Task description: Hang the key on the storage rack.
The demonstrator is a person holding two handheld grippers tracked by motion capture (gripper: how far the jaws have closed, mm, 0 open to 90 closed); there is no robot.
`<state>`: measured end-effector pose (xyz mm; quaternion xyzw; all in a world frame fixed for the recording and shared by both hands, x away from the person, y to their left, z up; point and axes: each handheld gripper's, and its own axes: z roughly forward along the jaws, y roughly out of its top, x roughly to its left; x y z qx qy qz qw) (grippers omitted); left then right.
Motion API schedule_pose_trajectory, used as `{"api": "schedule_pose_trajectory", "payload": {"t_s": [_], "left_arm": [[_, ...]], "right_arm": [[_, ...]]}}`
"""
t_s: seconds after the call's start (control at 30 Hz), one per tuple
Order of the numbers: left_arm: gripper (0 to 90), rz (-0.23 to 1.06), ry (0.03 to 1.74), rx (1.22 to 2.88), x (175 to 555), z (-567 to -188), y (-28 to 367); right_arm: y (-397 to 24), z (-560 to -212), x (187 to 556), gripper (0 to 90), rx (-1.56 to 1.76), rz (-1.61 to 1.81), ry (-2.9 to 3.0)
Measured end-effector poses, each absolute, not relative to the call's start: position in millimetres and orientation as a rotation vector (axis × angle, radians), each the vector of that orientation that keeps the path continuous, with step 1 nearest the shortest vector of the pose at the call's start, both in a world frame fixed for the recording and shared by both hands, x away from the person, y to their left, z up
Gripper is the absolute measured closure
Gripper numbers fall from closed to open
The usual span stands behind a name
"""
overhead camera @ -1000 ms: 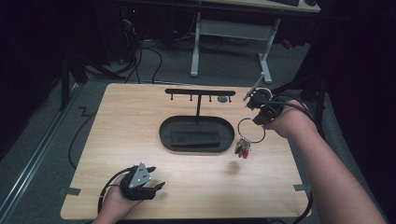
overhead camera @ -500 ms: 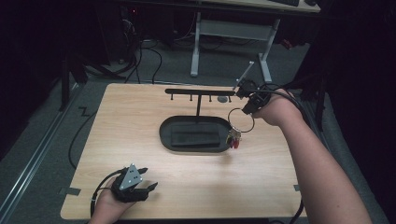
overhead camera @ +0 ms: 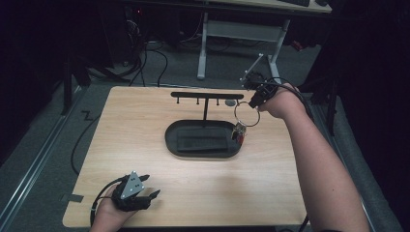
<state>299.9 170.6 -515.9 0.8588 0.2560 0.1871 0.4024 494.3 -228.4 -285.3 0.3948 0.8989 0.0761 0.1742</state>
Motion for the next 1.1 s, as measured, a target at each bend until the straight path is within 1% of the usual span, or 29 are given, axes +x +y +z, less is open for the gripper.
{"api": "schedule_pose_trajectory", "payload": {"t_s": [0.3,0.7,1.1], "left_arm": [[35.7,0.474,0.636,2.189,297,-517,168],[35.7,0.461,0.622,2.206,298,-518,166],[35.7,0.46,0.601,2.22,299,-520,162]], "right_arm": [[-227,-292,512,85.2,1.141,0.208,2.547],[-220,-311,520,85.1,1.151,0.207,2.52],[-215,-319,523,84.3,1.164,0.219,2.491]]}}
